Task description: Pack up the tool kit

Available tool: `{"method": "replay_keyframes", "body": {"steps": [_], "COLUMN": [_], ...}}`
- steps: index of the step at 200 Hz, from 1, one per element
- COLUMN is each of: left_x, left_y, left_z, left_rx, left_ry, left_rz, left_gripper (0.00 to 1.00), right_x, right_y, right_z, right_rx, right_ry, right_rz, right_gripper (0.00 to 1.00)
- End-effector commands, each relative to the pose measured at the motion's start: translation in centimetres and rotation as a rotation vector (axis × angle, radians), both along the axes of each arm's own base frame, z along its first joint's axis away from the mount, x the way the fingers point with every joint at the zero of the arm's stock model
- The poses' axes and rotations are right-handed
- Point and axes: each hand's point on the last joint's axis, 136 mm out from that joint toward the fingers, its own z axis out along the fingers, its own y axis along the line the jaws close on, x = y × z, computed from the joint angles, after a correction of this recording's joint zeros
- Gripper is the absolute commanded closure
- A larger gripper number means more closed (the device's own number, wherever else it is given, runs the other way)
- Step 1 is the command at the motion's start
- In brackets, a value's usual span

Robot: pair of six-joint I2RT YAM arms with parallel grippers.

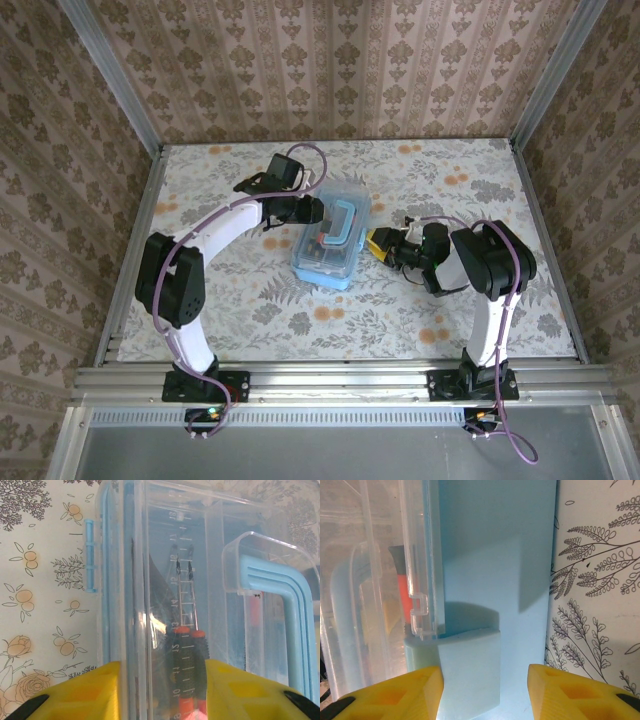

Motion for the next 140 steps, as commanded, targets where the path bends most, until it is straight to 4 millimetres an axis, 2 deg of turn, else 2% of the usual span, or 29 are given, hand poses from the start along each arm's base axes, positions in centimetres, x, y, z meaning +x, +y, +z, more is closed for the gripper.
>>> {"method": "replay_keyframes", "body": {"steps": [1,50,73,109,140], "left_x": [-3.2,-3.1,-3.0,-3.0,-2.8], "left_y": [0.2,0.3,0.4,0.4,0.4], "left_z": [-5.5,-4.7,-4.3,-3.9,-3.6], "left_rx": [0.095,0.103,0.105,0.109,0.108], "left_ry": [0.177,0.167,0.162,0.157,0.152], "left_rz": [-0.040,-0.043,-0.039,-0.038,-0.036], "left_gripper": [0.59,0.59,0.59,0.59,0.59], "right_x": [-0.6,-1.4,-1.6,-1.8,-1.6], "right_y": [1.5,1.2,1.2,0.8,0.9], "right_z": [2.8,2.0,2.1,3.7,3.0], "right_rx": [0.020,0.003,0.005,0.010,0.010], "right_ry": [-0.122,-0.111,-0.114,-0.147,-0.123], "right_rz": [0.063,0.063,0.067,0.052,0.046], "right_gripper": [0.49,0.42,0.42,0.43,0.44]}}
